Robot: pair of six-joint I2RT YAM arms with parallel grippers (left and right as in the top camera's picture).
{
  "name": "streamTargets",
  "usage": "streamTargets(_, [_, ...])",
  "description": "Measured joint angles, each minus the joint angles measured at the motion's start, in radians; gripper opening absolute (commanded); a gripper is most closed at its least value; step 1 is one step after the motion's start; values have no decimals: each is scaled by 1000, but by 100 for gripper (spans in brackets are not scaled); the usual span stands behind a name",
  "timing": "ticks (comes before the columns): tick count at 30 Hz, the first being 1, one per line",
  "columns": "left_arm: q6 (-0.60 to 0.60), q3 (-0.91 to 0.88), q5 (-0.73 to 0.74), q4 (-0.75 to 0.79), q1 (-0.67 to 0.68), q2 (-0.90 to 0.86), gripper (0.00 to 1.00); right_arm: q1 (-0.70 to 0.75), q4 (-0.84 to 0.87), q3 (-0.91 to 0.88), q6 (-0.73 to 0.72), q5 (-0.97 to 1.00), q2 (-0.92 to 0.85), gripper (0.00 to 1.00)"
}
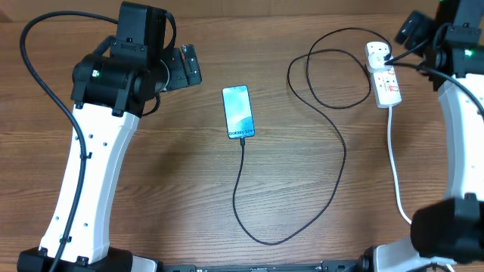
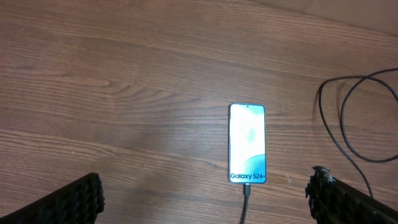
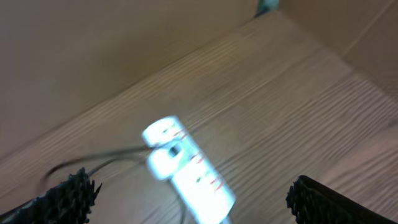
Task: Plug charger to phone and switch on socket
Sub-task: 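Move the right gripper to the power strip's orange switch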
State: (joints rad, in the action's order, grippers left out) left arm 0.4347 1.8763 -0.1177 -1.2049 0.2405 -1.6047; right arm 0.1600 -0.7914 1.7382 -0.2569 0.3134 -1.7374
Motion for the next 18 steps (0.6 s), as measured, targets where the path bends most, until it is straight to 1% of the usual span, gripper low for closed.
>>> streamTargets(6, [0,0,0,0,0,0,100,69,63,-9,79,30,-150,100])
streamTargets(11, [0,0,0,0,0,0,100,113,117,-13,98,35,-259,100])
streamTargets(18, [0,0,0,0,0,0,100,127,171,-13,103,34,-382,100])
